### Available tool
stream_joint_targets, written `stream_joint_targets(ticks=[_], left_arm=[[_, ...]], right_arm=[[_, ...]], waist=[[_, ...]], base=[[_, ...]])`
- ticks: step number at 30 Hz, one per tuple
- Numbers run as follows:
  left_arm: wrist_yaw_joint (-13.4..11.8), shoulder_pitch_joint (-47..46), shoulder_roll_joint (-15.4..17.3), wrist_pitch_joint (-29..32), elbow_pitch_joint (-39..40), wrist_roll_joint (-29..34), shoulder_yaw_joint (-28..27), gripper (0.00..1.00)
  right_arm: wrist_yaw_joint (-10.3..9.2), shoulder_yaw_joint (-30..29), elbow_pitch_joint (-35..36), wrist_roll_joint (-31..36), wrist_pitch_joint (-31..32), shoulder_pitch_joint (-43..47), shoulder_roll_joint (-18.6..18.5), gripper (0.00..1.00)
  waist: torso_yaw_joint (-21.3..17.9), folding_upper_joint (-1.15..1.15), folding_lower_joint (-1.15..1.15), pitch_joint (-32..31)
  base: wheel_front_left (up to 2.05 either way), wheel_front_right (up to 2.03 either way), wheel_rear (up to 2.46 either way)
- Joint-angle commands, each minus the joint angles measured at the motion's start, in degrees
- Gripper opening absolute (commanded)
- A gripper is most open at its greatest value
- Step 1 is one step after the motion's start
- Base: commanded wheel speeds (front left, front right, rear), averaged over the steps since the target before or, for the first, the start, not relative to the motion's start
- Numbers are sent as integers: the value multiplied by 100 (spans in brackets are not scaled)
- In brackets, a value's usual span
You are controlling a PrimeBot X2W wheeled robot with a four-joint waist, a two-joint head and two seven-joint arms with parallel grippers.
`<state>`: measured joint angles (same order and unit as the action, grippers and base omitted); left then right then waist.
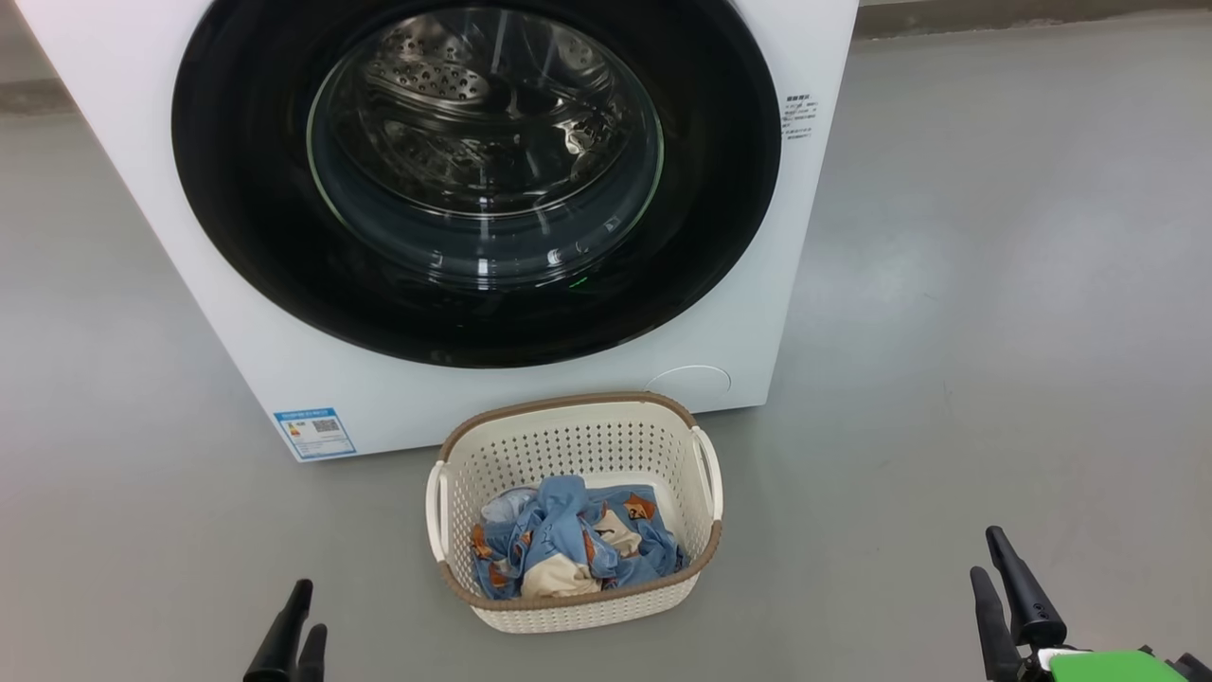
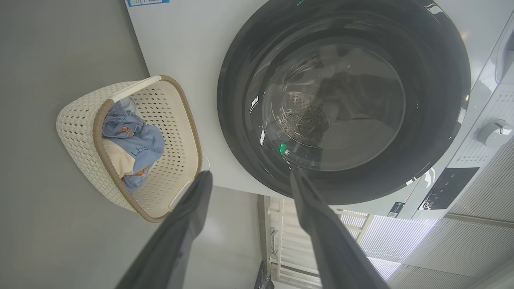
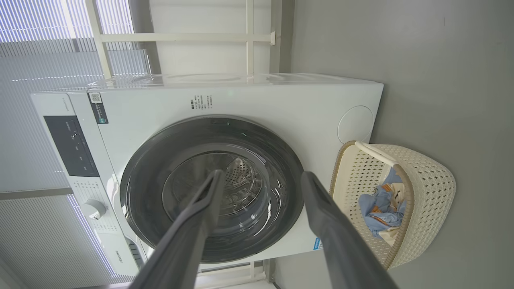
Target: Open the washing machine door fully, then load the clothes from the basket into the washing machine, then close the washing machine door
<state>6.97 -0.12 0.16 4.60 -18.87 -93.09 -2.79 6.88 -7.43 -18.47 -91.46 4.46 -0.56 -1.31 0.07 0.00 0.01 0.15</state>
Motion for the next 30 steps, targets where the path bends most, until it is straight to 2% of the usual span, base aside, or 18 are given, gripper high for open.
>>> stream_joint_targets(ticks=[1, 11, 21, 30], left_arm=[[6, -178, 85, -48, 171, 45, 1, 100], [10, -205, 102, -217, 189, 308, -5, 100], [-26, -243, 117, -369, 291, 593, -42, 100], [-158, -228, 133, -538, 673, 975, -123, 100]], right_arm=[[7, 50, 191, 1, -47, -112, -33, 100], [11, 78, 278, 145, -215, -115, -44, 100], [16, 84, 314, 561, -366, -180, -54, 100], [21, 122, 543, 884, -533, -213, -64, 100]], waist=[[4, 0, 0, 5], [14, 0, -1, 11], [2, 0, -1, 3], [22, 0, -1, 5]], base=[[0, 0, 0], [0, 0, 0], [0, 0, 0], [0, 0, 0]])
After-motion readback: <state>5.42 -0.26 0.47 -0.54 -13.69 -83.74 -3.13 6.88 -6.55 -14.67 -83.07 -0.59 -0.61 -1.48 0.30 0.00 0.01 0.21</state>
